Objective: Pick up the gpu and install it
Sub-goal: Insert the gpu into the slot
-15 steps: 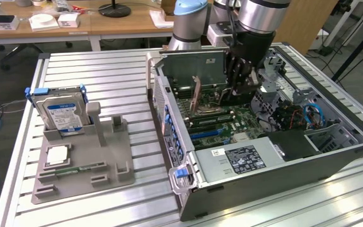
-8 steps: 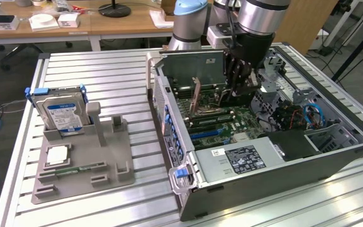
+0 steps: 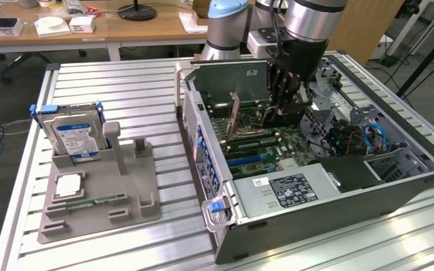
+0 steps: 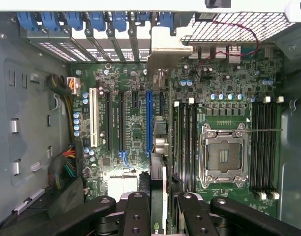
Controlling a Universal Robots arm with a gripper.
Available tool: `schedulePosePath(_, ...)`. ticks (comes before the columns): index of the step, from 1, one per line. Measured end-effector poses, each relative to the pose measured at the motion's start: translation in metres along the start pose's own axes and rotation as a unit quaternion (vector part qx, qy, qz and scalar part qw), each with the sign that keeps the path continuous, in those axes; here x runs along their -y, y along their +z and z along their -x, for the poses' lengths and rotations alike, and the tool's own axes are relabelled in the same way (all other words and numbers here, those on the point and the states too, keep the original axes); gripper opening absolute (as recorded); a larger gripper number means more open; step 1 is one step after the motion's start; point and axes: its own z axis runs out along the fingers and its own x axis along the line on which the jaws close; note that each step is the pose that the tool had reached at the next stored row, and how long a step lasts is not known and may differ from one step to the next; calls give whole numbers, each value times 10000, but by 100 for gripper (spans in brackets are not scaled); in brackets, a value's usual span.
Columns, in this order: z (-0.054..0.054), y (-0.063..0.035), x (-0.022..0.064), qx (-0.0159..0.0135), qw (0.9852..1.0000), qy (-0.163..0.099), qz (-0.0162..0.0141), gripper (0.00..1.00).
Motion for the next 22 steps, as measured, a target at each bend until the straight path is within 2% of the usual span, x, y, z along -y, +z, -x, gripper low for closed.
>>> schedulePosePath(9, -1, 5, 0, 0, 10000, -1, 0, 26)
schedulePosePath(22, -2, 122, -1, 0, 10000, -1, -8, 26)
